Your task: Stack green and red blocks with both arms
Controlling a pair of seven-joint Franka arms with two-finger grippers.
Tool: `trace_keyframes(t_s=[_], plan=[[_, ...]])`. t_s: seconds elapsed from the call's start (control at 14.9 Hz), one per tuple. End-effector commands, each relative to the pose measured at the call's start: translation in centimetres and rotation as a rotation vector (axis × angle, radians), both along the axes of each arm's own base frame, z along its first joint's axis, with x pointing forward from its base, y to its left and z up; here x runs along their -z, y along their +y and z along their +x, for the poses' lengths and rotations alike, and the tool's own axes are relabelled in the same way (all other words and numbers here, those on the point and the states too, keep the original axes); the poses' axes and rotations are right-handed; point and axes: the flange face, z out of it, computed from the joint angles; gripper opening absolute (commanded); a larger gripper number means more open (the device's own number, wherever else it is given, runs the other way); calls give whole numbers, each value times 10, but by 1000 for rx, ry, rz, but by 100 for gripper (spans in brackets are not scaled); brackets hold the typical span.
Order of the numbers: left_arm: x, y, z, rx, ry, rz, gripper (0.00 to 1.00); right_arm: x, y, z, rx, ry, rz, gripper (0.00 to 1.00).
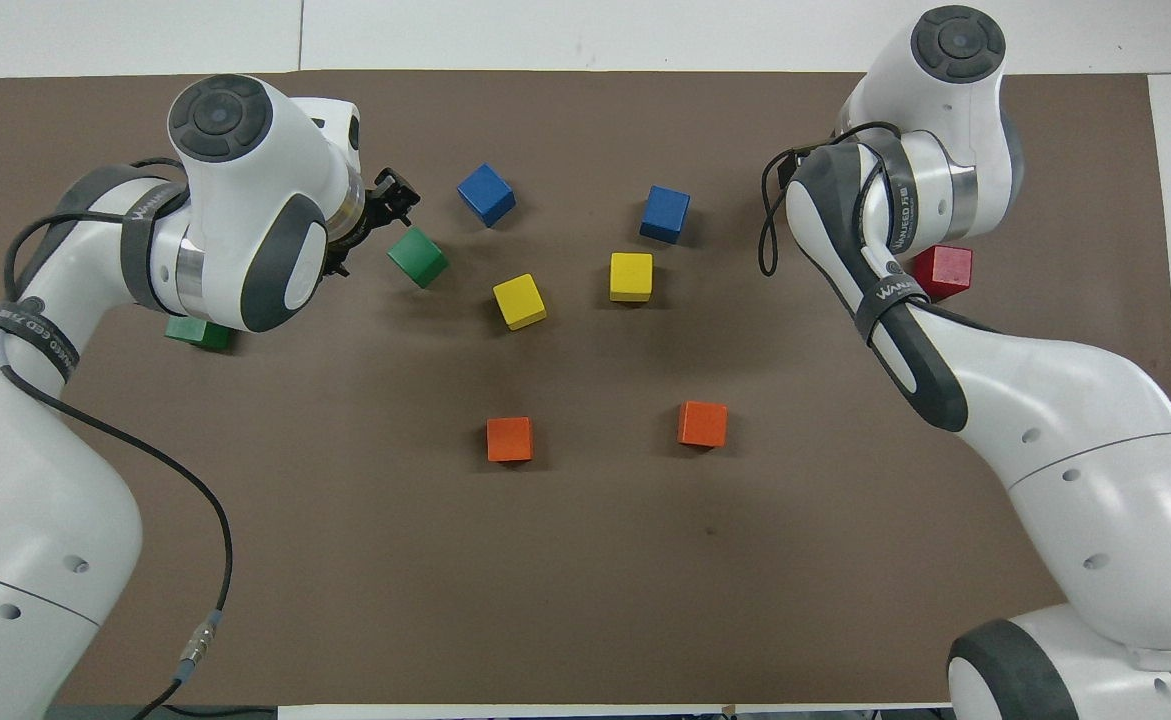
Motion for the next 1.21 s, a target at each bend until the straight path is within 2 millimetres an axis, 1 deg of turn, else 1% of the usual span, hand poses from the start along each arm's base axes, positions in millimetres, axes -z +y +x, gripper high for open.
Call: trace_keyframes(t_s=[0.0, 0.07, 0.13, 0.2, 0.34, 0.47, 0.54, 0.67, 0.74, 0.81, 0.94, 1.08, 1.14], plan=[[8, -16, 6, -56, -36, 7, 100, 6, 4, 8, -31, -32, 23, 100], [9, -21, 6, -55, -50, 2, 100, 10, 8, 9, -37, -32, 31, 100], [13, -21, 7, -58, -48, 2, 100, 10, 9, 9, -39, -31, 36, 99], [20, -24, 7, -53, -50, 2, 100, 10, 3, 10, -50, -30, 36, 96], [21, -24, 8, -35, -77, 17, 100, 10, -1, 11, -65, -39, 42, 89], [31, -22, 4, -20, -79, 37, 100, 9, -6, 12, -66, -40, 45, 81], [36, -22, 2, -15, -80, 38, 100, 10, -9, 12, -72, -40, 45, 72], [42, -23, 0, -7, -82, 45, 100, 10, -11, 12, -71, -38, 46, 39], [46, -23, -2, -5, -78, 48, 100, 10, -10, 12, -69, -44, 52, 21], [48, -25, -3, -4, -77, 48, 100, 9, -10, 13, -65, -49, 62, 0], [49, -24, -3, -7, -76, 49, 100, 9, -8, 13, -63, -50, 65, 0], [53, -28, -5, -26, -94, 35, 100, 7, -9, 11, -67, -37, 57, 0], [55, -31, -6, -34, -98, 30, 100, 3, -12, 10, -72, -28, 47, 0]])
